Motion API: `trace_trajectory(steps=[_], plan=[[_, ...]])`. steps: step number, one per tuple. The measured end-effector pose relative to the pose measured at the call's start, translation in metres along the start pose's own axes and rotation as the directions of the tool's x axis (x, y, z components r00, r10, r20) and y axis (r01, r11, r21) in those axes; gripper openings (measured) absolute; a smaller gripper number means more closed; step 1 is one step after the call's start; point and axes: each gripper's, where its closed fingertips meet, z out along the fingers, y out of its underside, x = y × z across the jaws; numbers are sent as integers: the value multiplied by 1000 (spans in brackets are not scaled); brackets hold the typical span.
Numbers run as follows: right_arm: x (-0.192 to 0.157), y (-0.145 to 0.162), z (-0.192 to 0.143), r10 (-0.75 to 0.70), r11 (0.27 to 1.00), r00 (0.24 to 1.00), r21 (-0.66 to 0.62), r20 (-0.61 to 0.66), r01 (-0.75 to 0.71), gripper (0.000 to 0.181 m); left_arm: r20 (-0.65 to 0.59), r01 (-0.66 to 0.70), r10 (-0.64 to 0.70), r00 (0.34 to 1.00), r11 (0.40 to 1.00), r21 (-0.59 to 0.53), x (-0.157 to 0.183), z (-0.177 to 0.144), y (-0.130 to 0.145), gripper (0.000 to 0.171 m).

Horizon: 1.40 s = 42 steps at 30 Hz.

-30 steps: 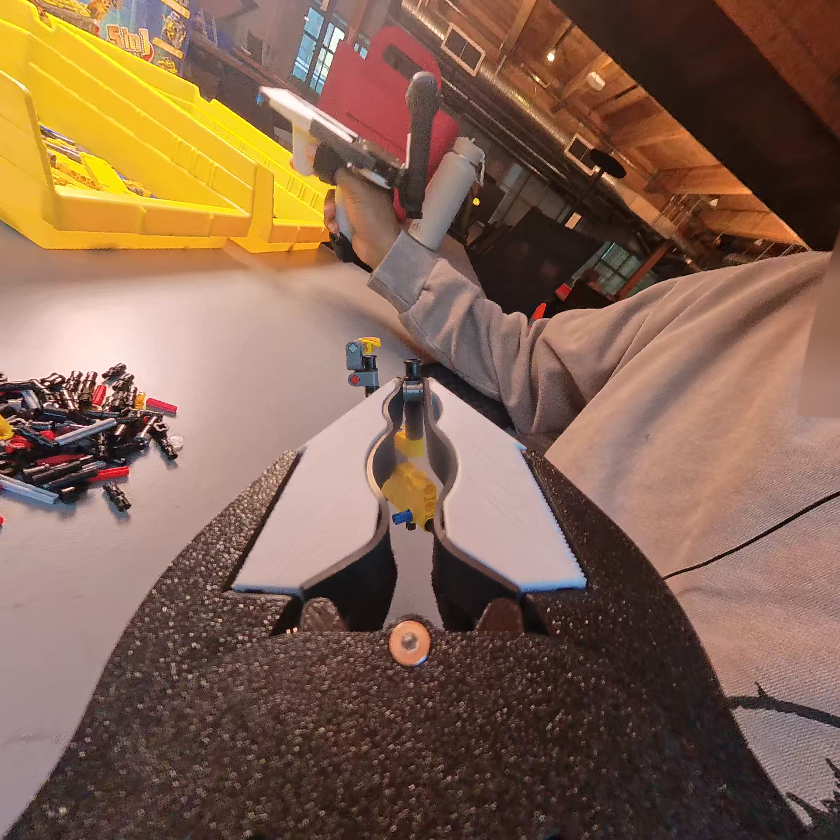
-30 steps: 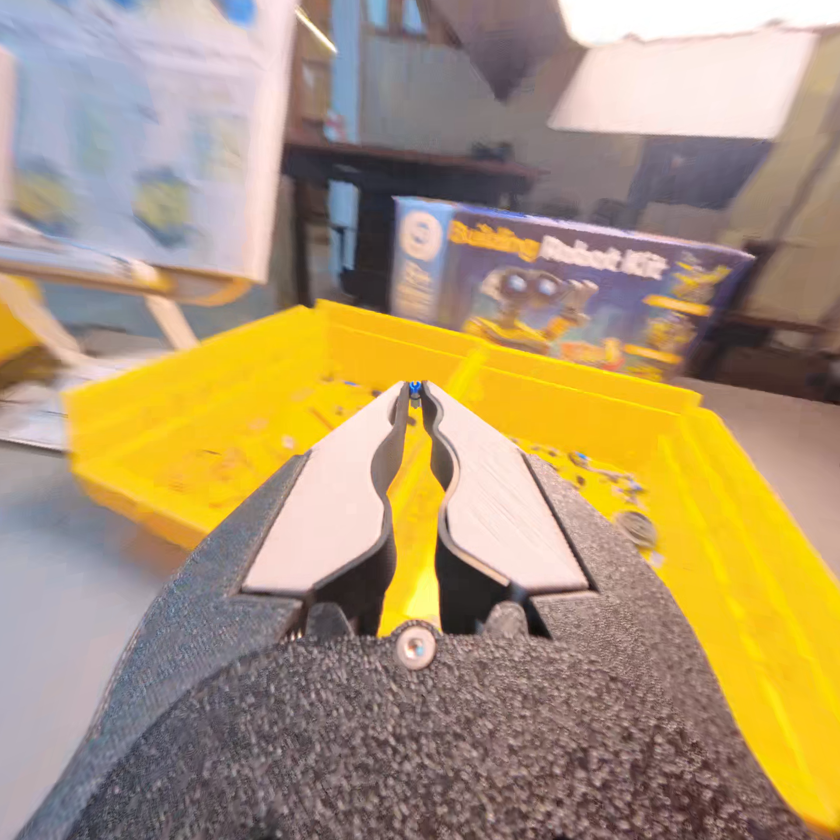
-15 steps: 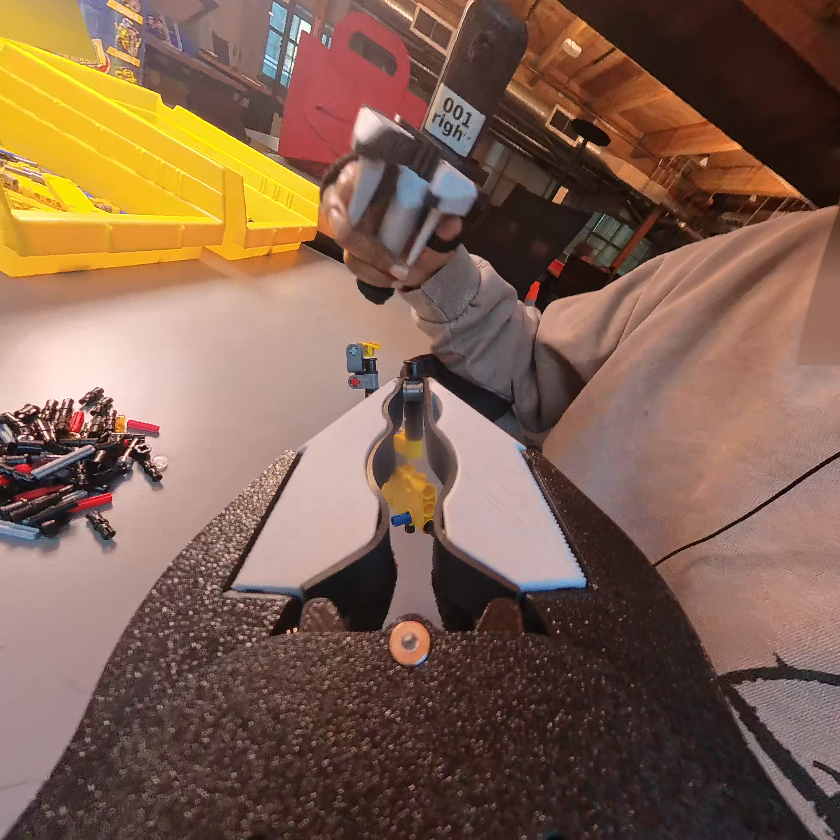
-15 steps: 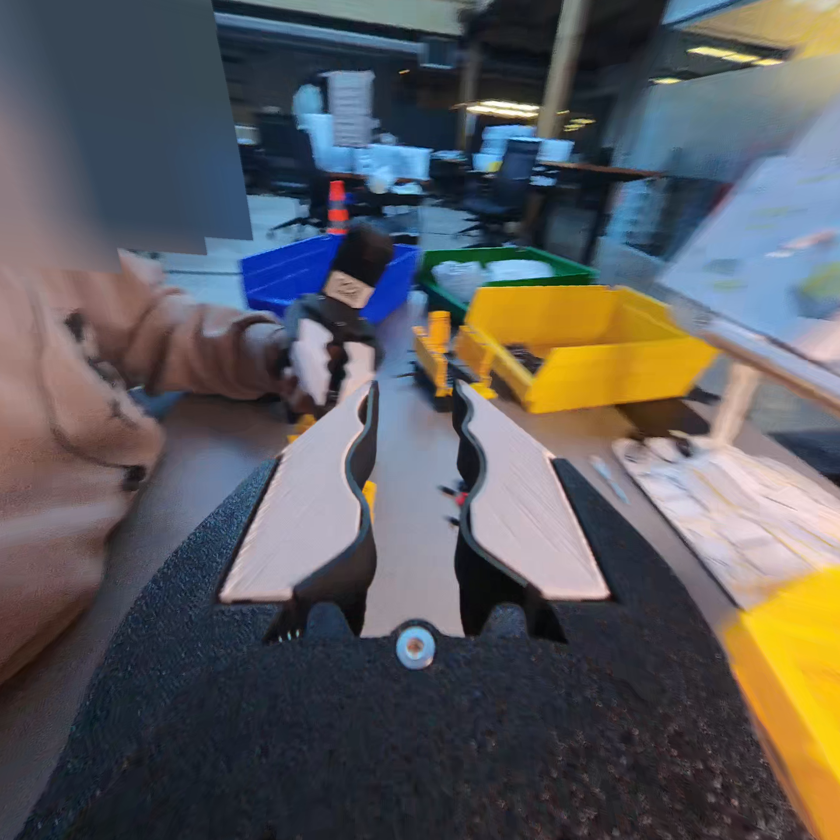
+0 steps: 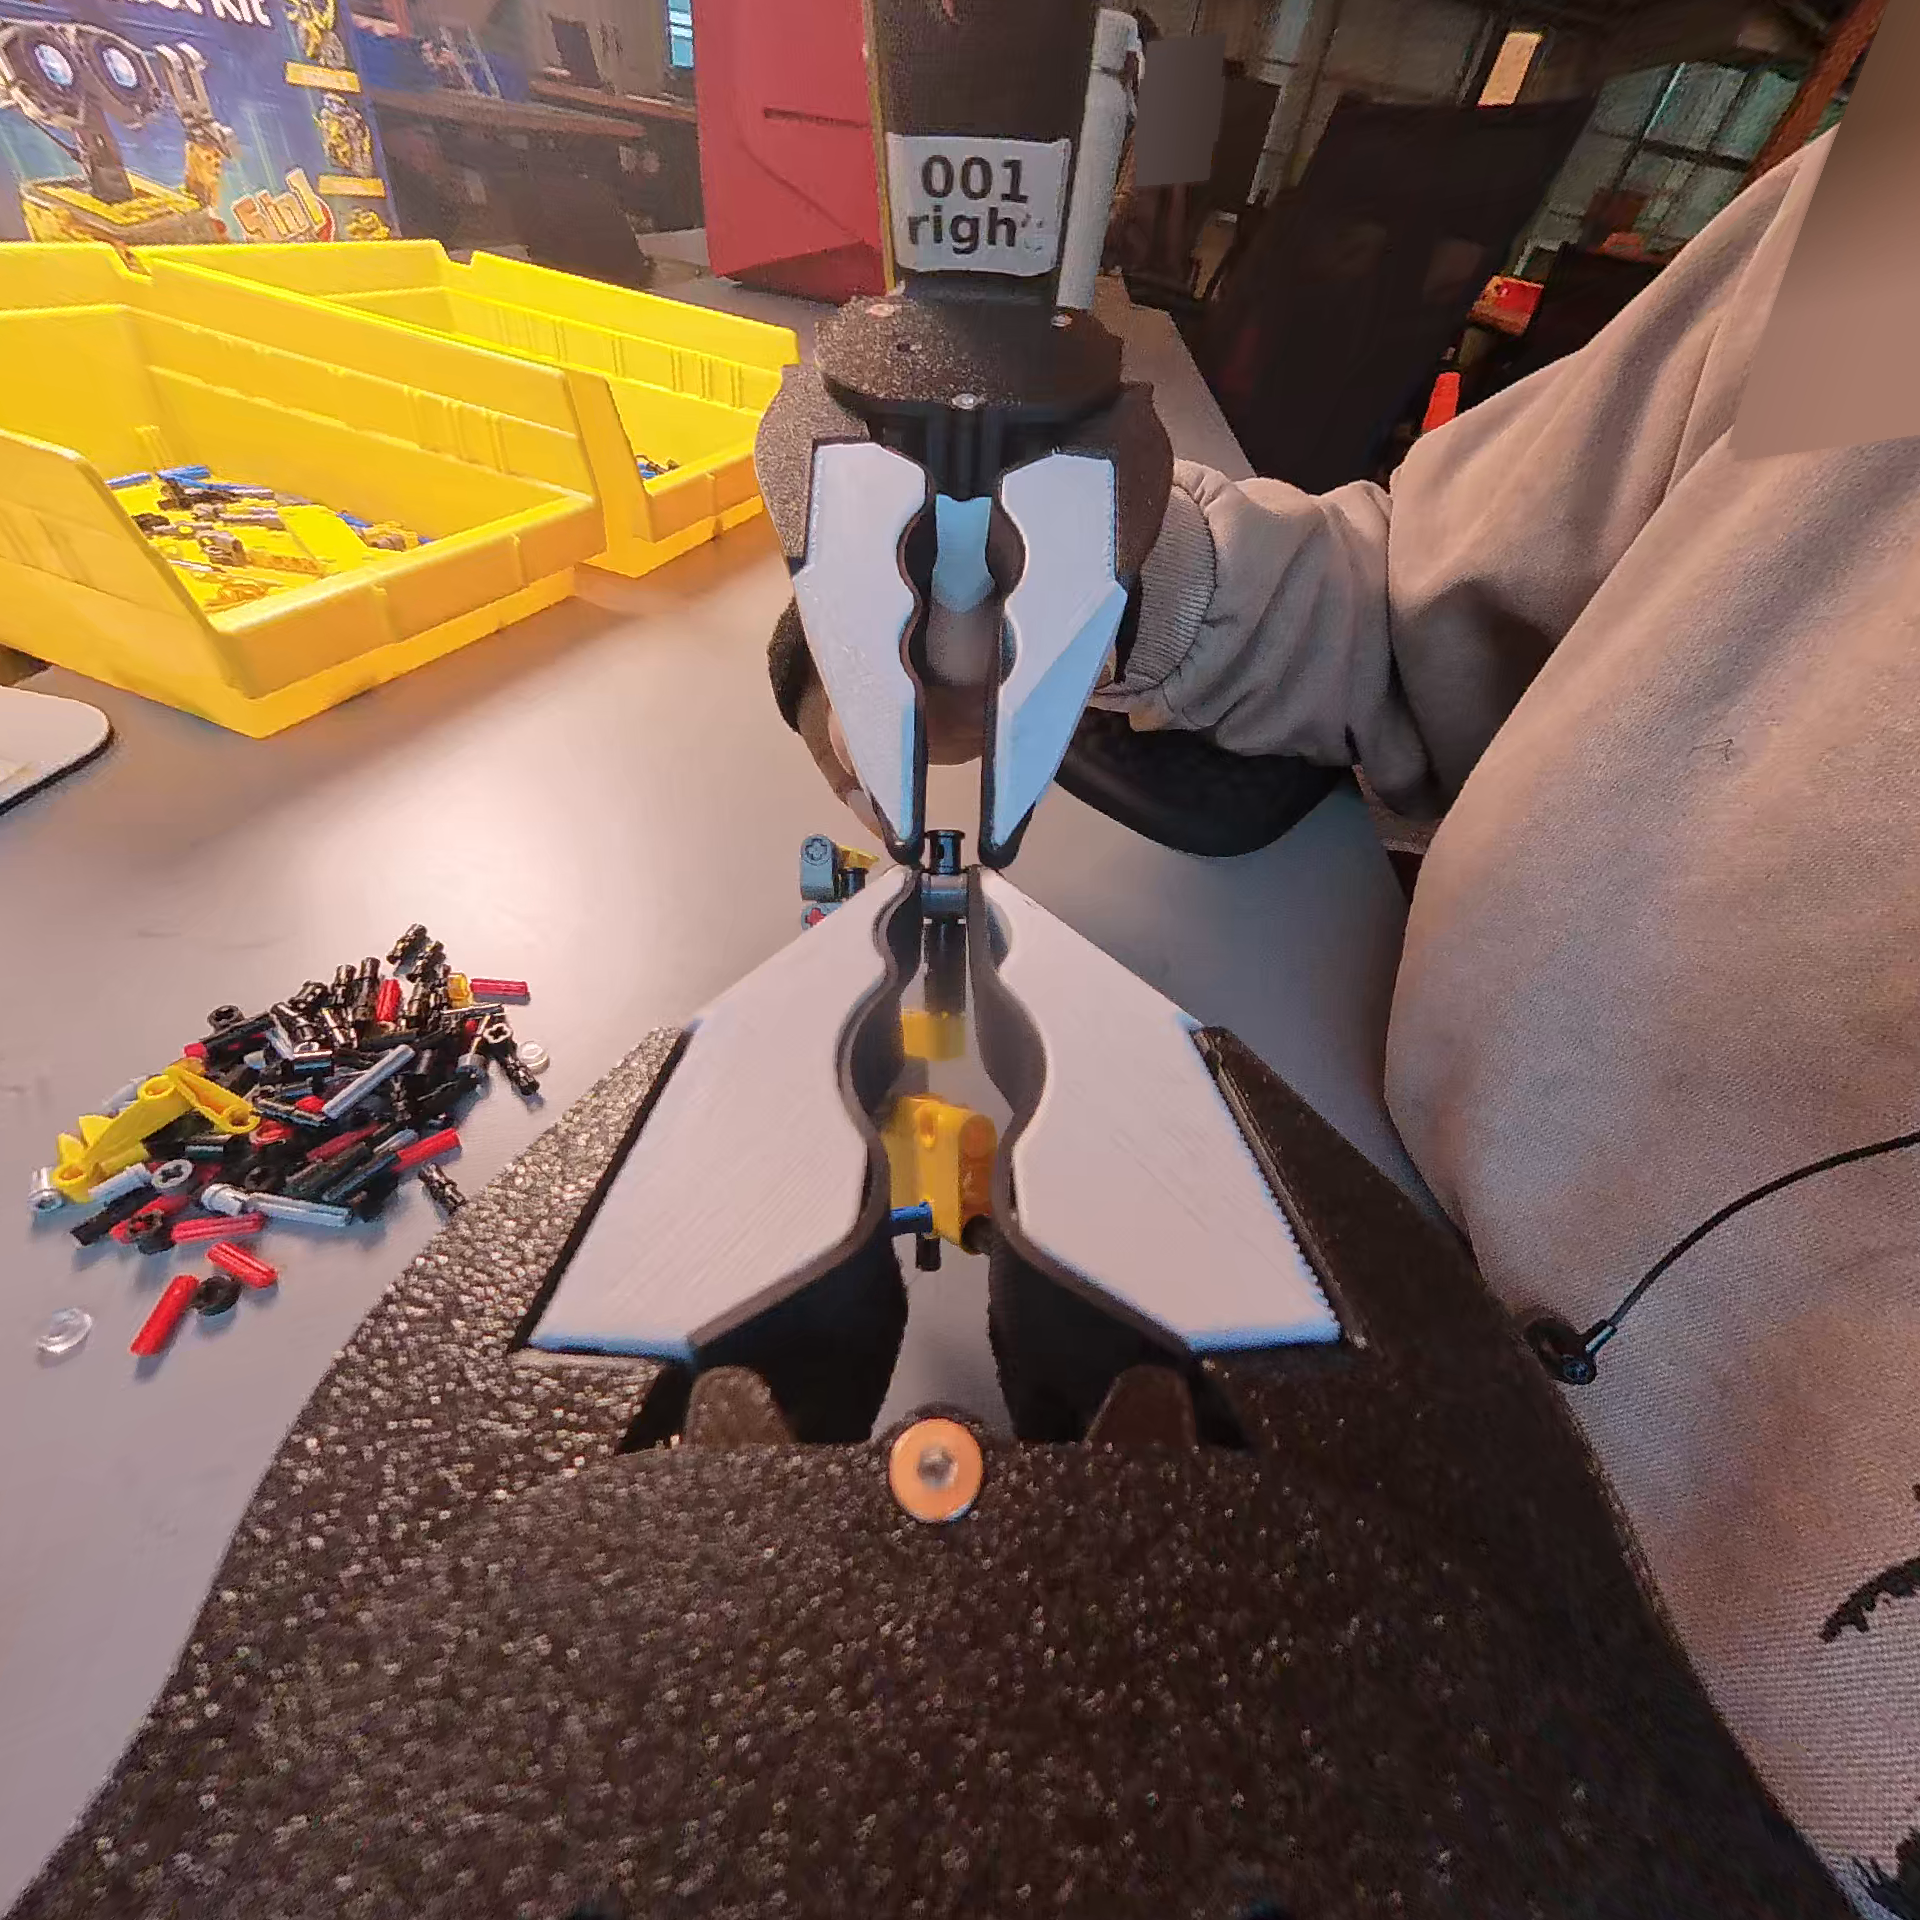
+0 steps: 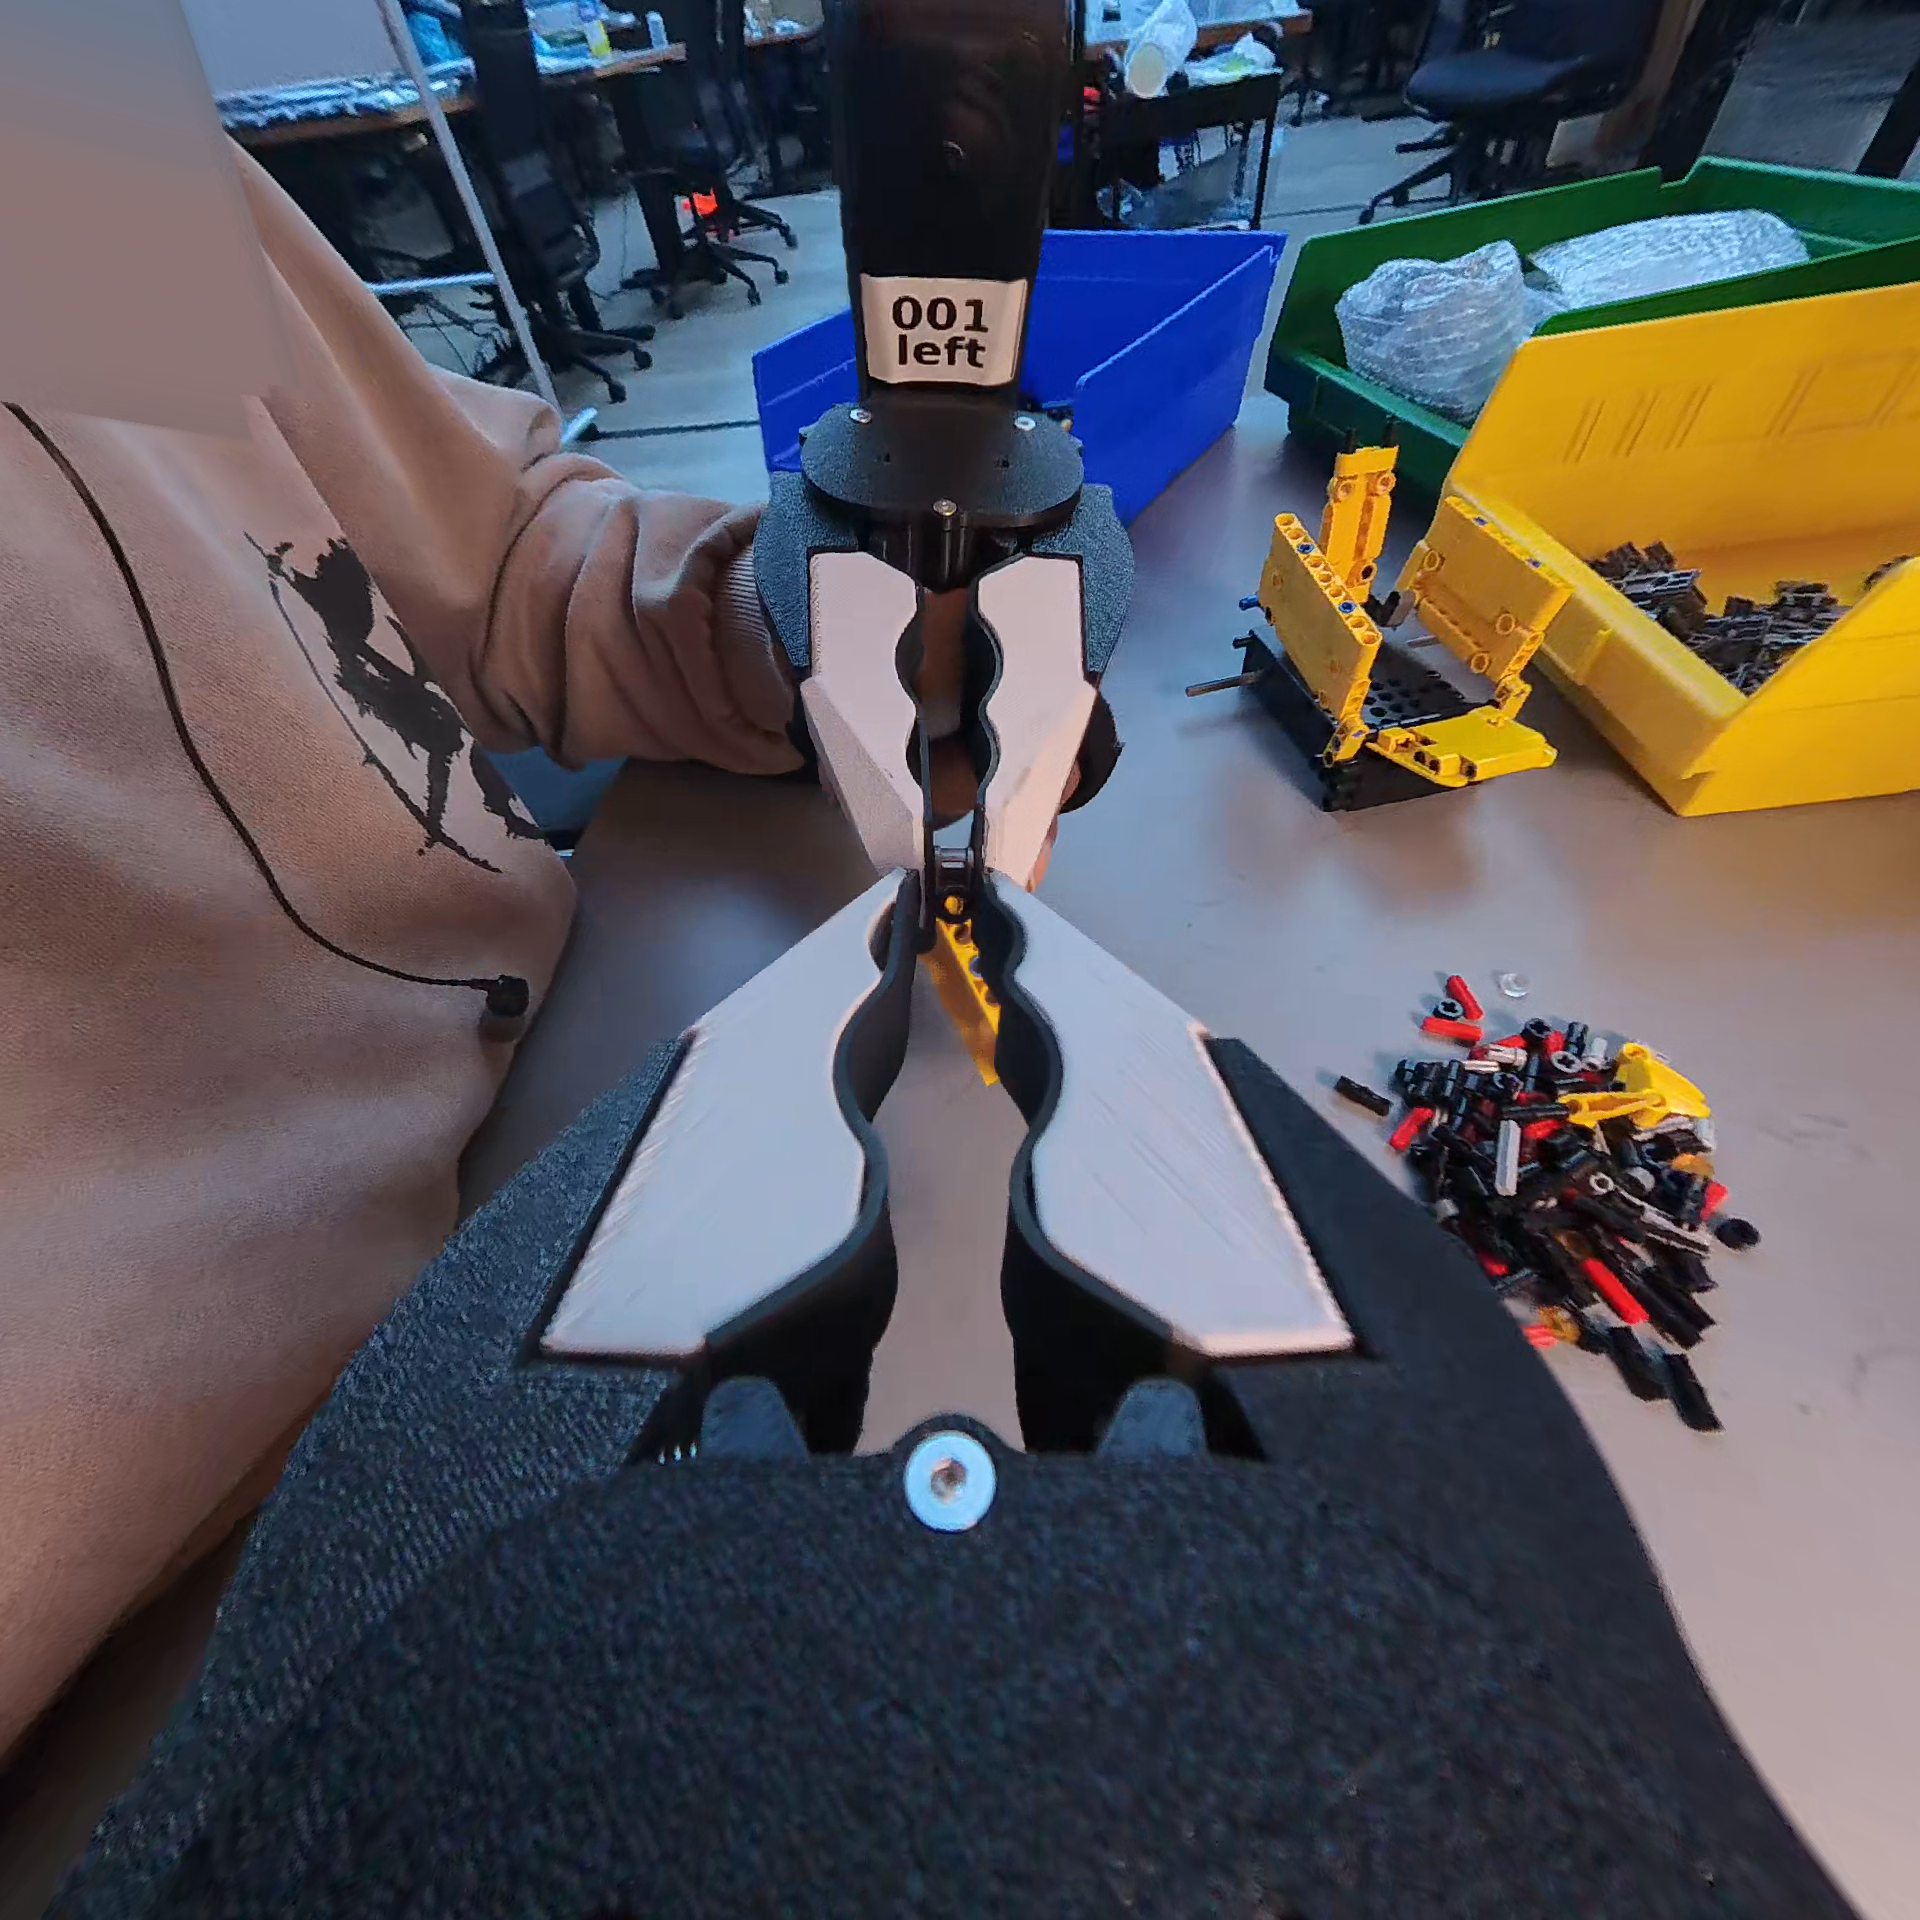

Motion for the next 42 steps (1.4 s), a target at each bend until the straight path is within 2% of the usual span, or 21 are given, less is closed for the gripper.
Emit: trace_trajectory(steps=[4,7,11,15,17,21,29,30,32,33,35,37,40,42], plan=[[0,-1,-2,51,998,998,35,38,-52,6,12,-28,28,1000,1000,9,1,1,-2,6],[4,-3,-5,65,996,997,57,33,-66,6,15,-37,37,999,999,-7,0,0,1,16],[4,-8,-11,95,989,994,107,57,-101,5,34,-45,47,998,998,-44,-3,1,7,7],[5,-8,-11,79,991,996,106,40,-83,7,34,-37,39,999,998,-46,-3,-2,4,6],[3,-4,-9,70,994,997,80,41,-73,18,37,-41,43,998,998,-47,-3,-2,4,5],[3,-1,-4,43,997,999,57,21,-44,7,29,-42,43,999,998,-39,-1,-2,2,6],[4,-7,-6,59,992,997,111,54,-65,6,49,-11,13,999,999,-36,-5,-7,-2,6],[9,-12,-13,68,986,997,149,46,-74,6,90,-16,21,996,998,-56,-13,-13,1,6],[31,-35,-58,127,945,992,303,-5,-120,5,133,29,-24,991,999,-33,-29,-31,0,5],[40,-37,-76,109,949,992,304,-63,-85,5,116,47,-45,992,999,-16,-29,-34,-2,5],[43,-41,-90,116,940,990,331,-84,-82,5,55,76,-74,996,996,-46,-21,-24,6,6],[40,-39,-82,144,932,989,339,-34,-124,6,-64,162,-167,984,983,-86,-3,-10,18,6],[33,-31,-62,197,920,977,330,77,-211,5,-147,234,-261,954,956,-176,14,2,35,6],[27,-27,-50,219,911,967,327,129,-250,6,-148,267,-306,941,935,-233,18,6,45,6]])
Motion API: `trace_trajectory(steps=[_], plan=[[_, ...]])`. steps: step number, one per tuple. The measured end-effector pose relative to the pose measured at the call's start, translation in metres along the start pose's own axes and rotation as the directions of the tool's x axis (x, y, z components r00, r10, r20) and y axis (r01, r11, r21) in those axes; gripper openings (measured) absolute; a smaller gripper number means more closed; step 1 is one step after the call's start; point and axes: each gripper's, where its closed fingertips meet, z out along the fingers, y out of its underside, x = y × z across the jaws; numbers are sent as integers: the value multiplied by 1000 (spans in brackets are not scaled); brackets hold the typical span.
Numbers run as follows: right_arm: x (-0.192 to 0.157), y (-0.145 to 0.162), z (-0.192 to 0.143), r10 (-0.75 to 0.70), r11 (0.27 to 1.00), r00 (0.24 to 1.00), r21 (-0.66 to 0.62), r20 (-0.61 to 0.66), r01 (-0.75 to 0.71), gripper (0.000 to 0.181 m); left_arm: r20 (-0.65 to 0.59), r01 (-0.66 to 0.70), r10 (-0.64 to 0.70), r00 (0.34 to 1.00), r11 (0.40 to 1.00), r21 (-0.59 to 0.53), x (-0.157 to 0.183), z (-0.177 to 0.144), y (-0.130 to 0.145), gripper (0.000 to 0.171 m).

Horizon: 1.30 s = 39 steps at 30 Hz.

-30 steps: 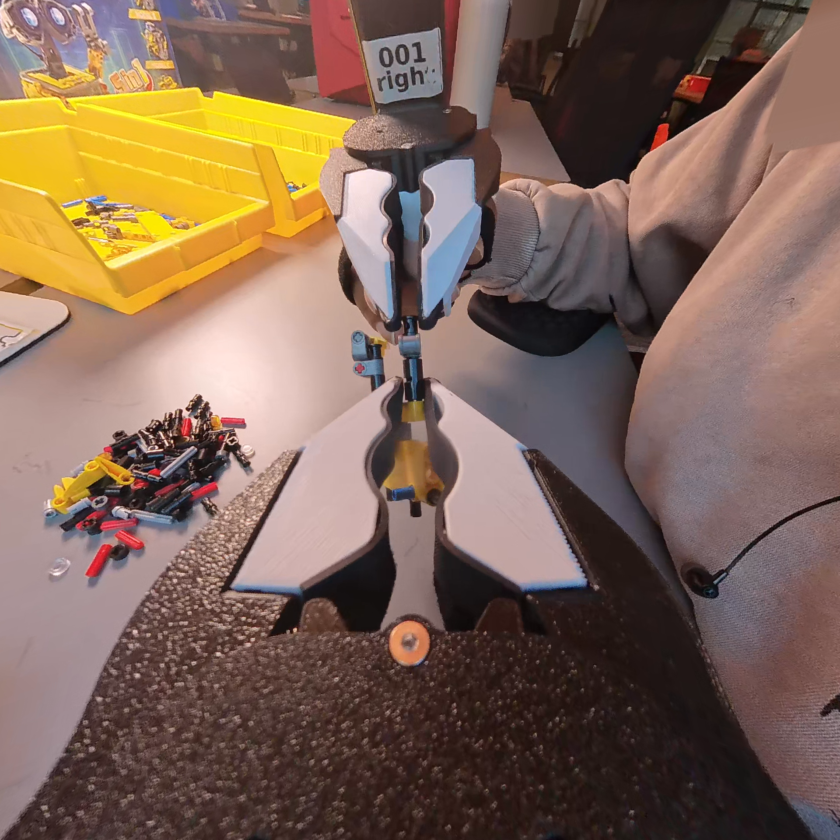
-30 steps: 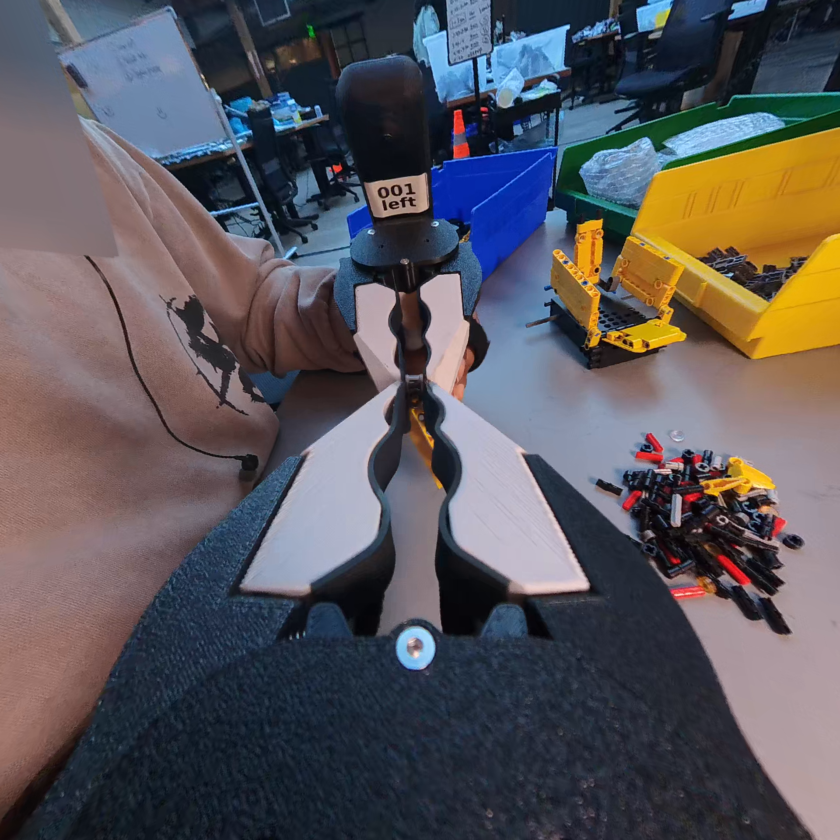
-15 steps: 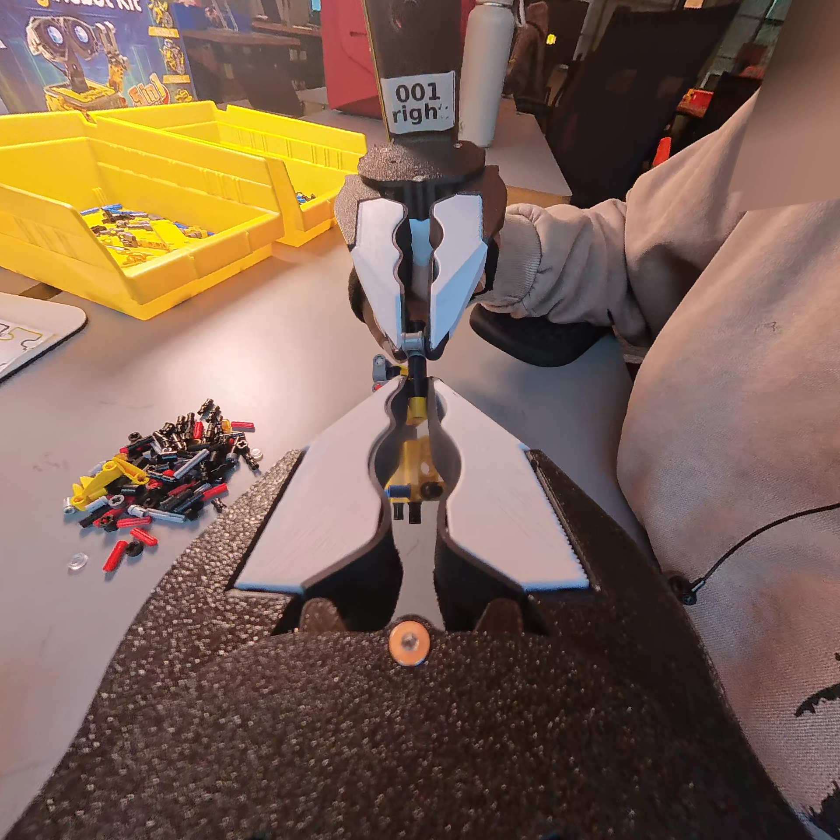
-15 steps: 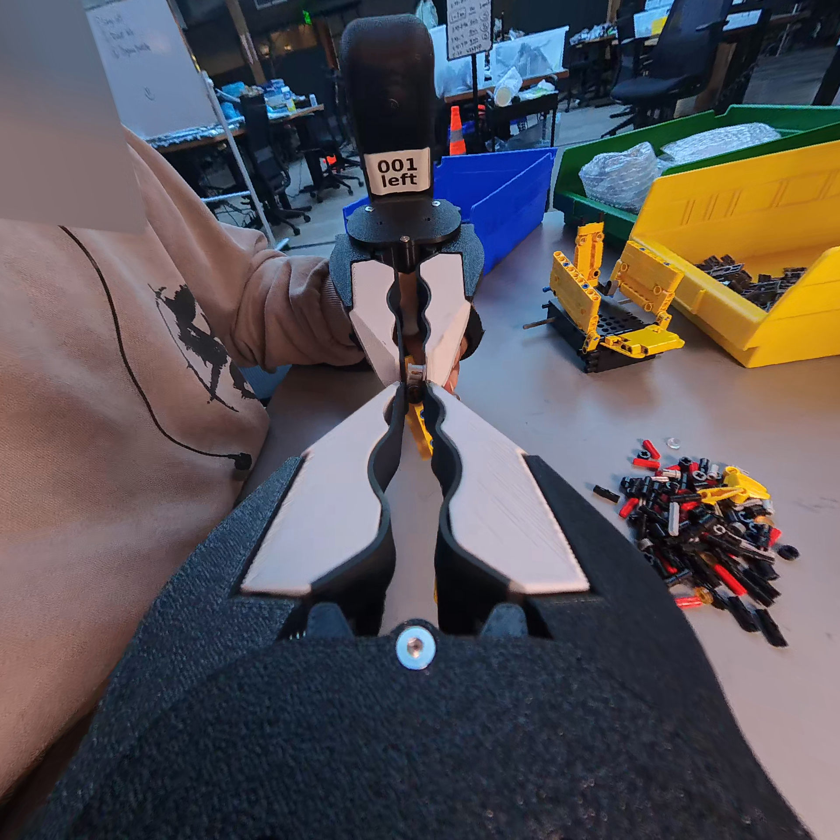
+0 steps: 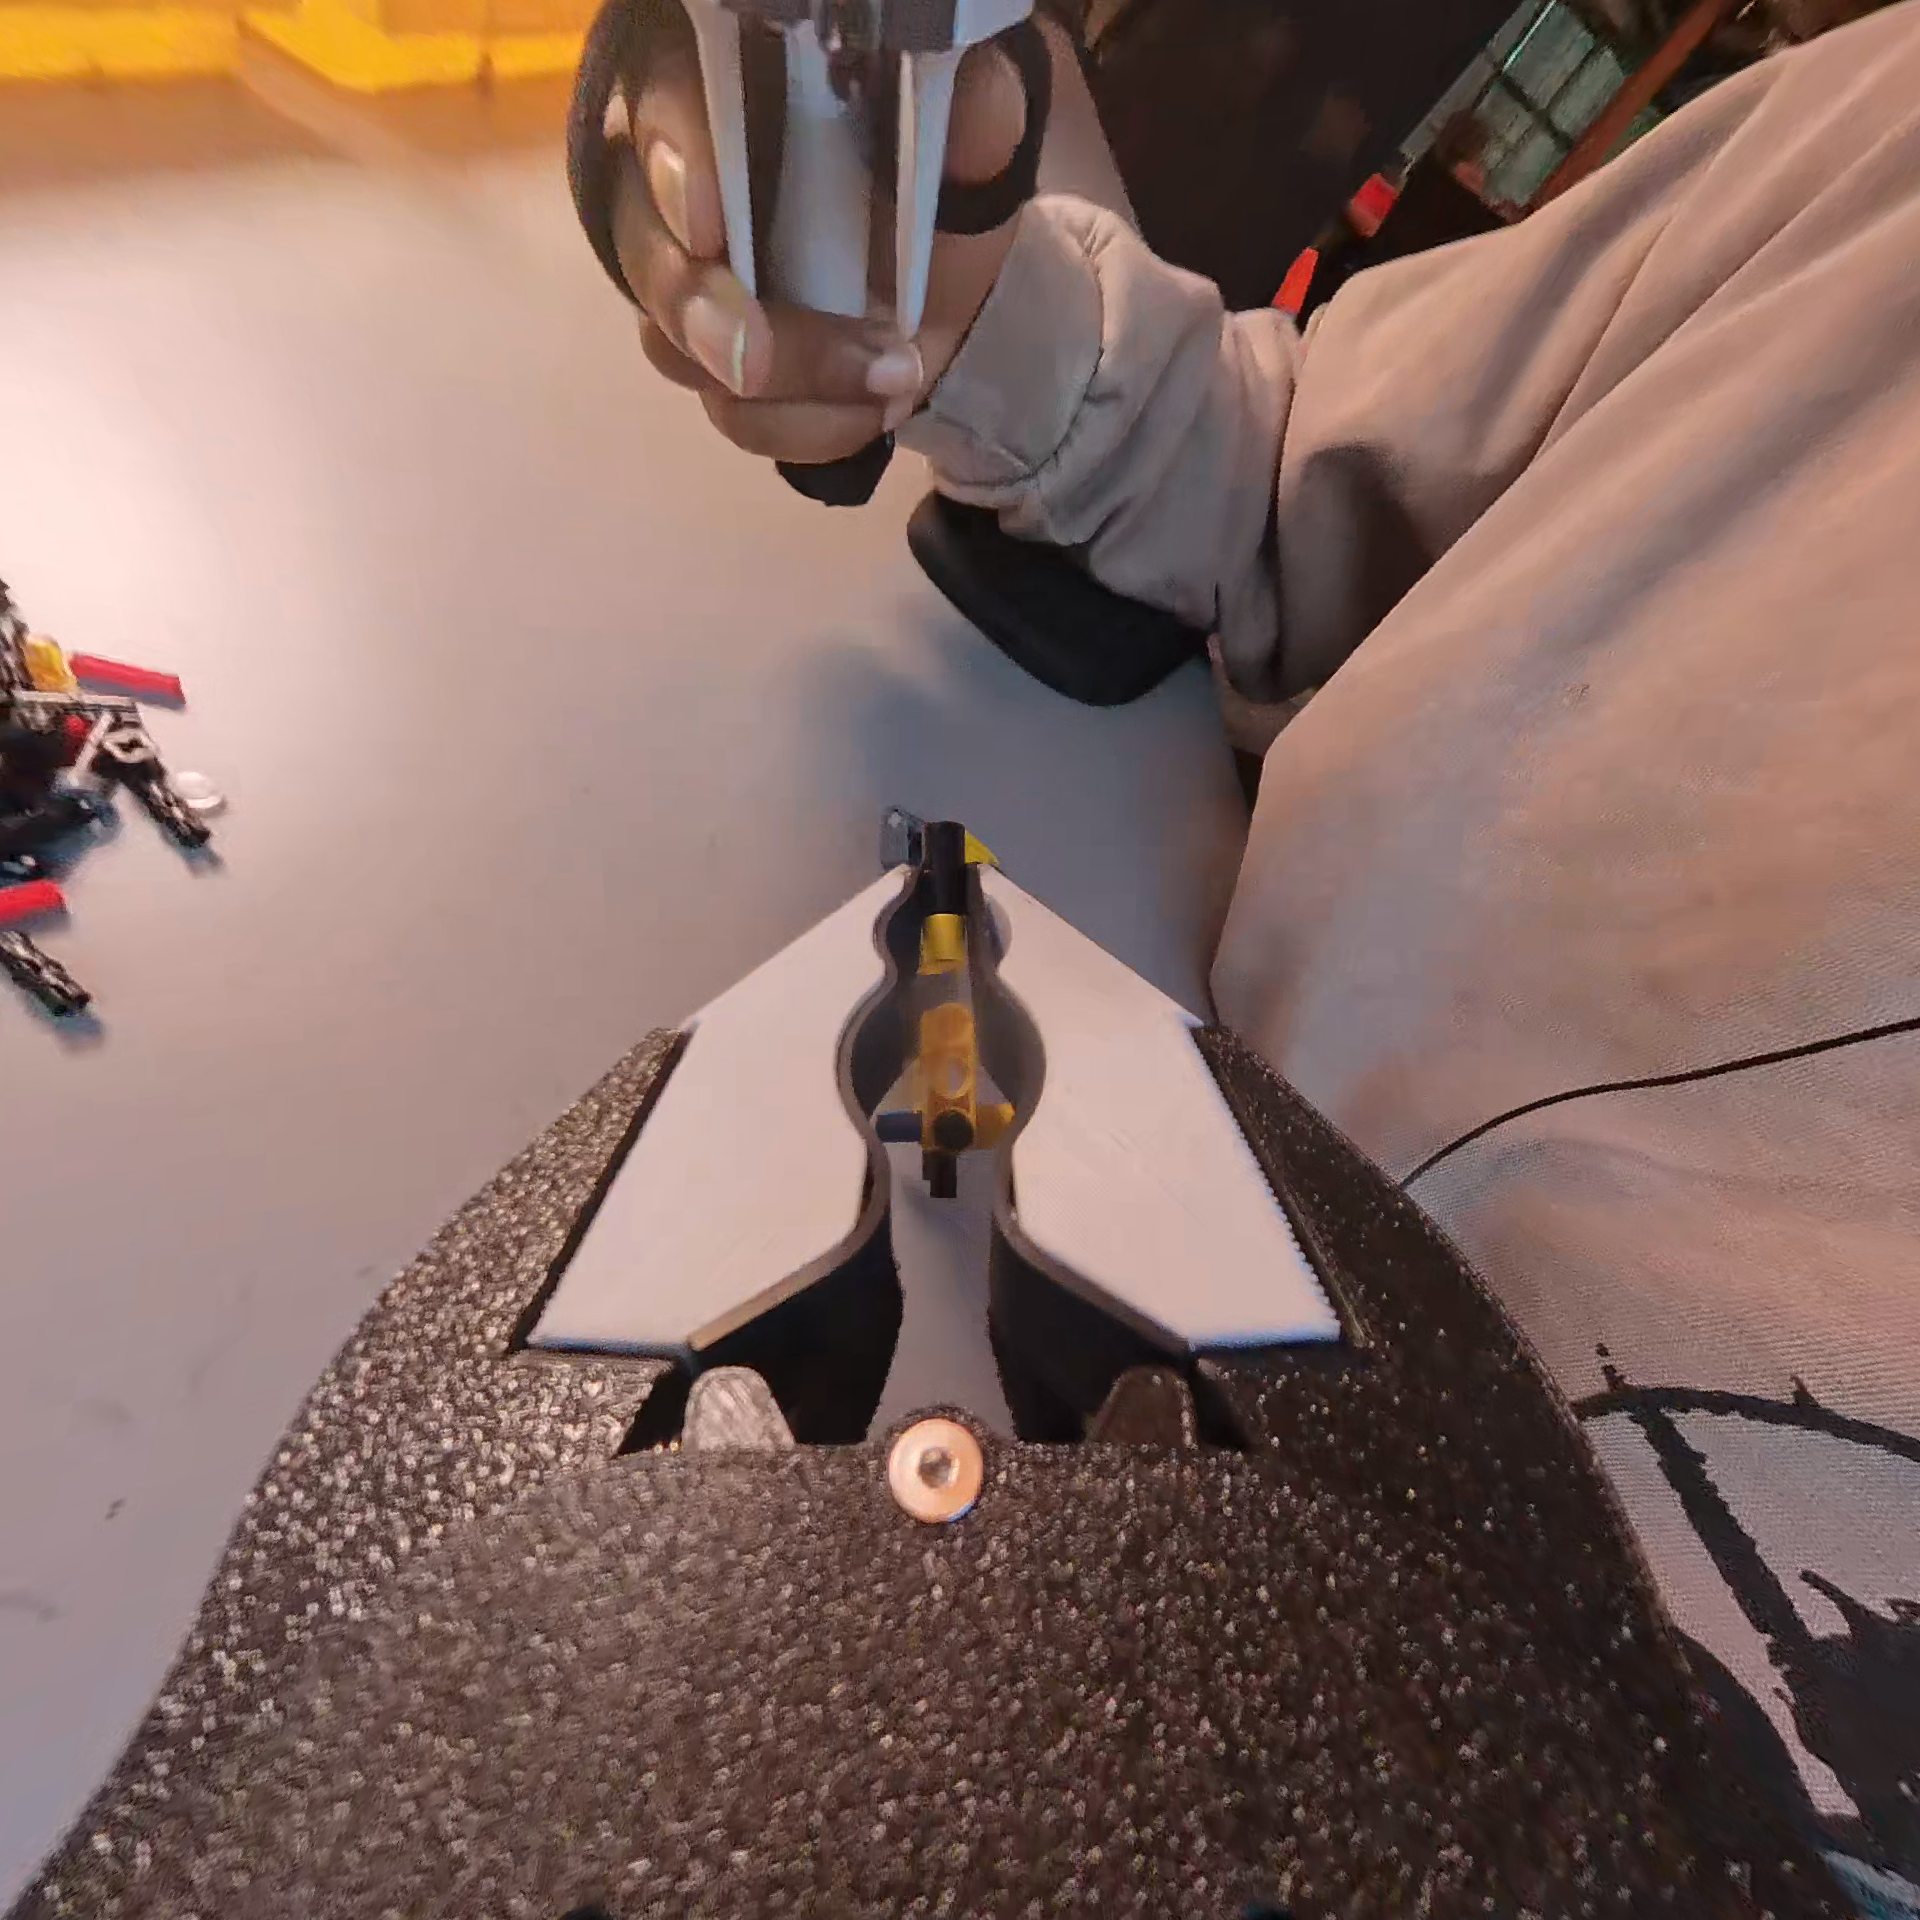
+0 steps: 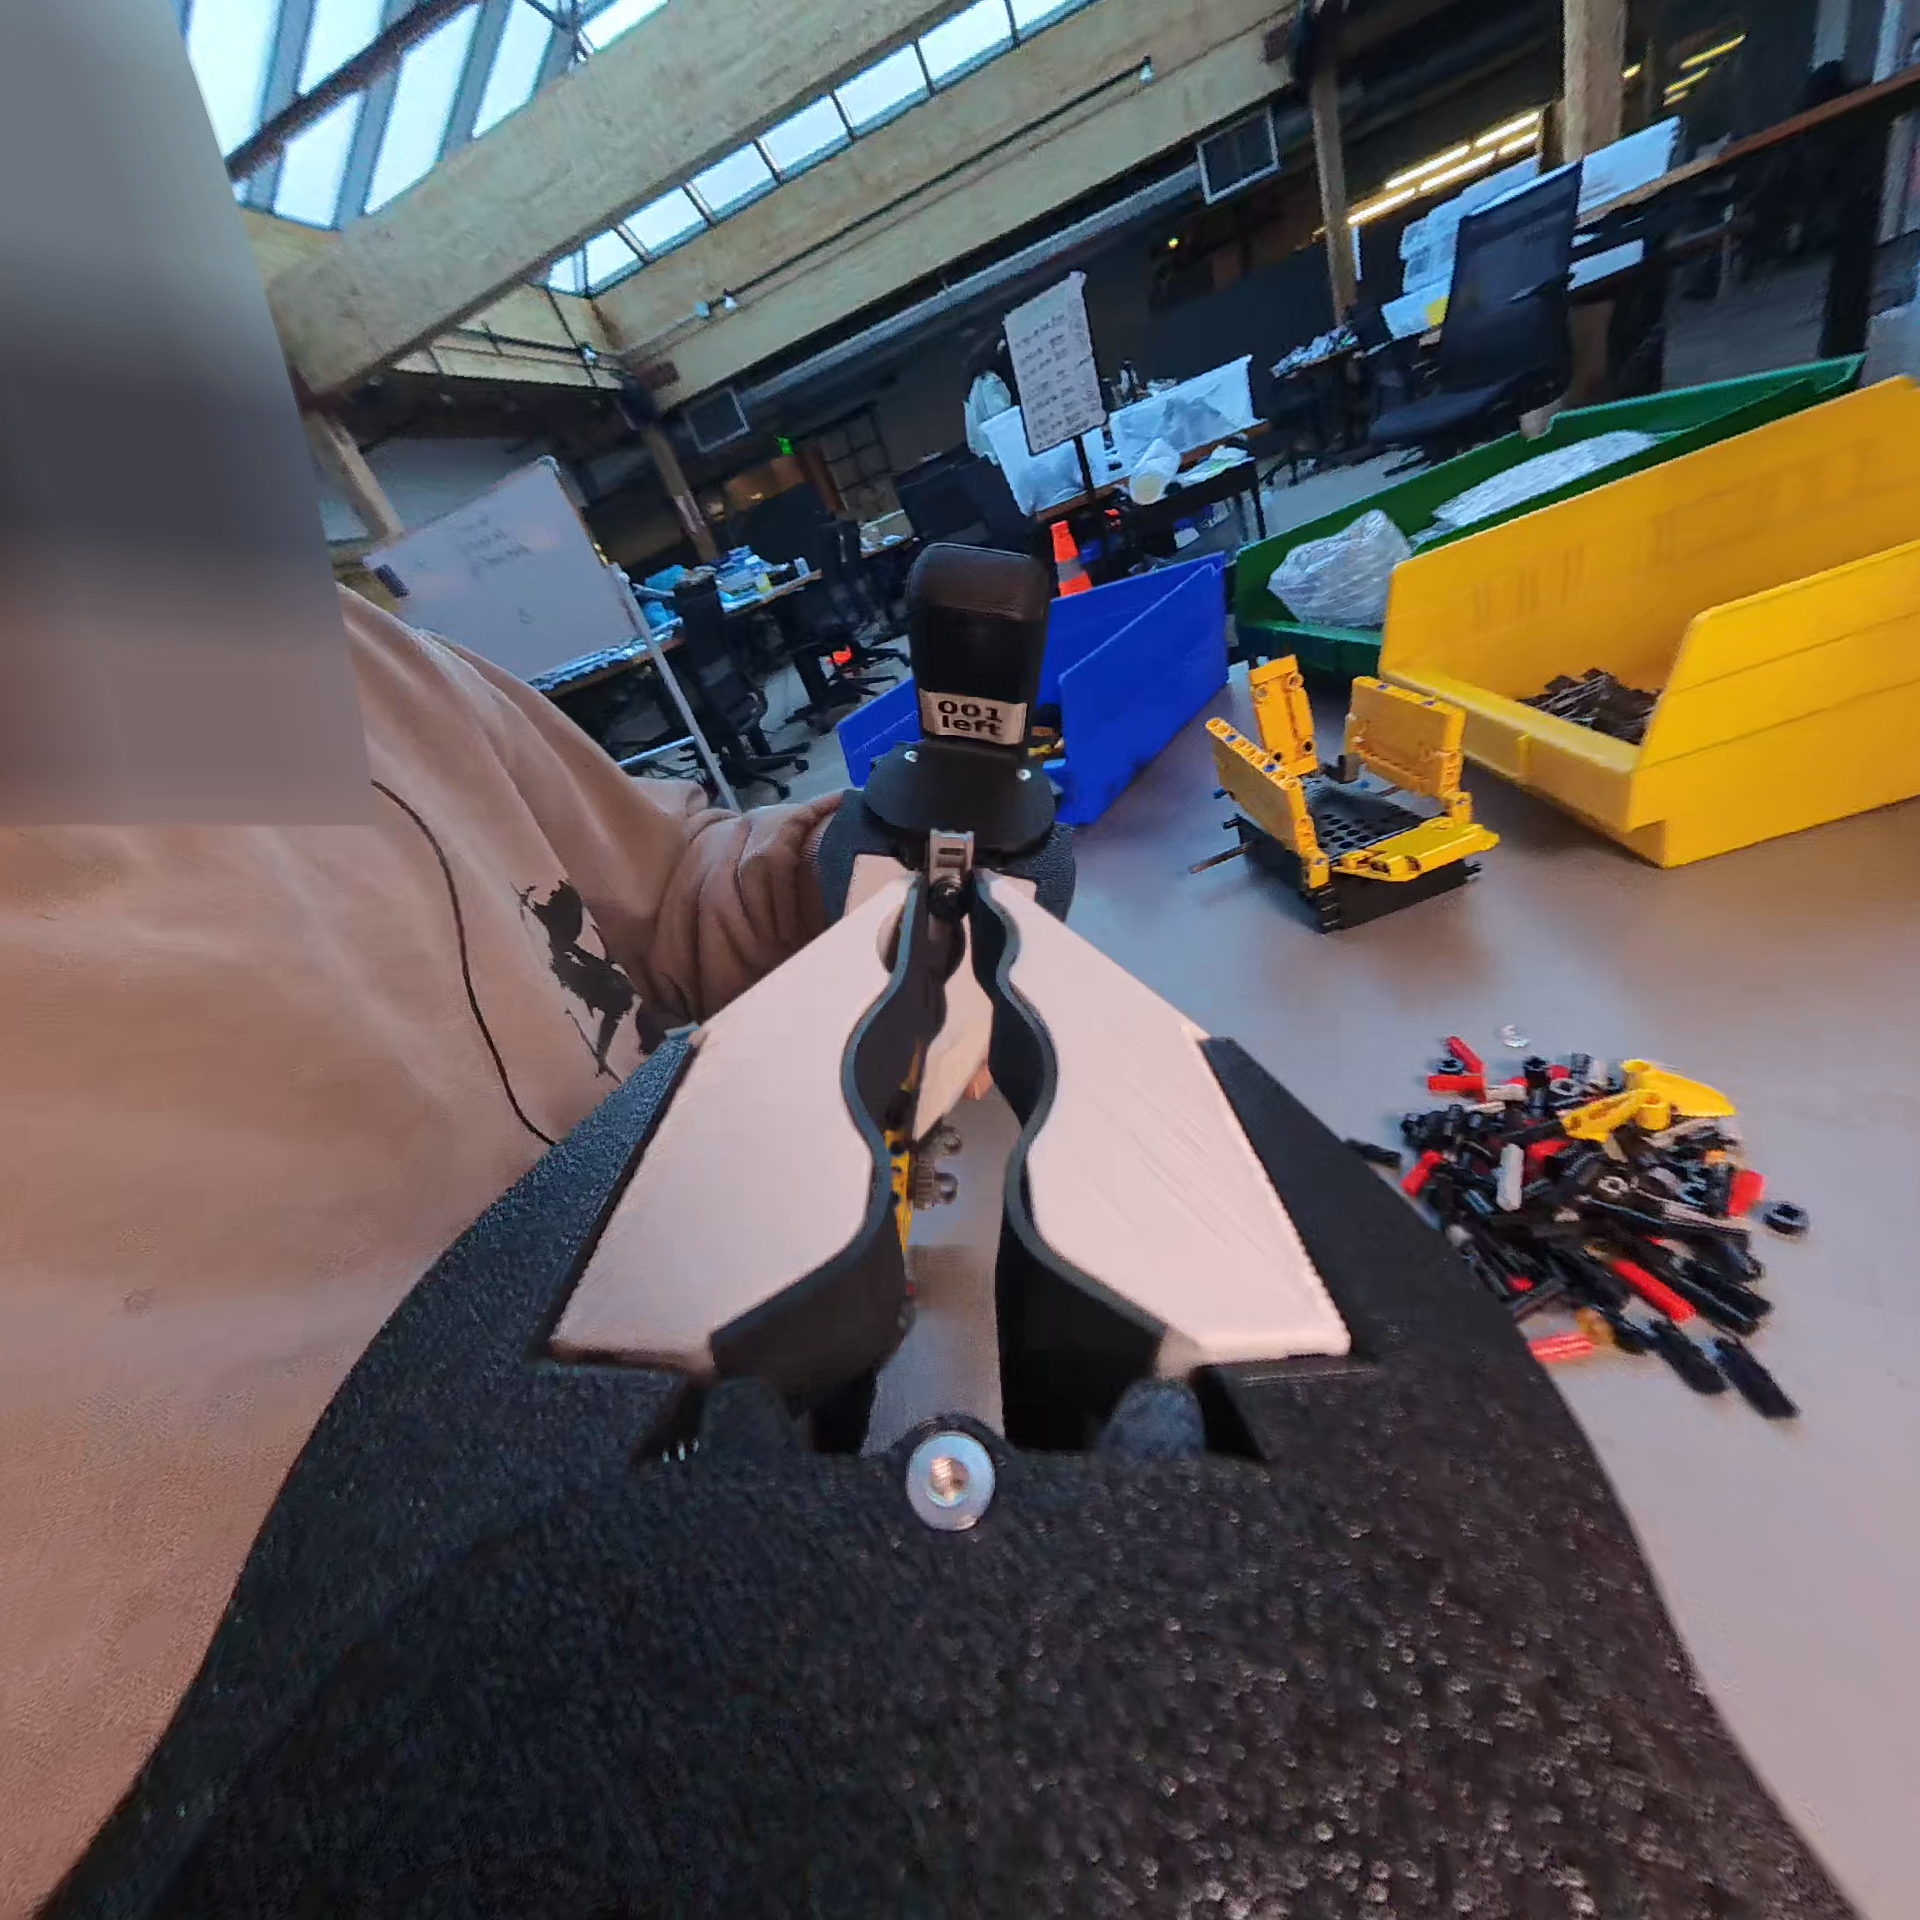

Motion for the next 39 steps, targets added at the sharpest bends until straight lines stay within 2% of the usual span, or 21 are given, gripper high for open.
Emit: trace_trajectory(steps=[3,6,9,13,14,20,33,37,39], plan=[[-4,17,14,-20,998,1000,-61,16,21,5,43,24,-23,999,1000,-12,-8,-1,3,18],[-8,26,23,-31,995,999,-95,26,33,6,59,9,-15,998,996,91,-10,-14,-16,26],[-10,33,31,-41,993,999,-108,24,43,6,83,-63,47,995,979,195,-5,-26,-36,23],[-17,40,41,-67,989,997,-125,47,73,6,66,-101,86,994,960,261,7,-31,-49,11],[-18,42,43,-78,987,996,-135,47,84,6,59,-104,91,994,959,262,8,-32,-49,4],[-20,46,42,-123,978,991,-162,49,129,7,88,-155,138,987,961,231,9,-31,-46,3],[-15,47,38,-166,968,986,-188,17,166,6,103,-147,128,986,968,205,3,-31,-41,3],[-11,54,39,-163,962,987,-222,5,160,6,127,-176,150,980,958,226,3,-32,-45,19],[-13,56,41,-158,961,987,-228,13,157,6,135,-191,166,977,961,202,3,-30,-42,11]])
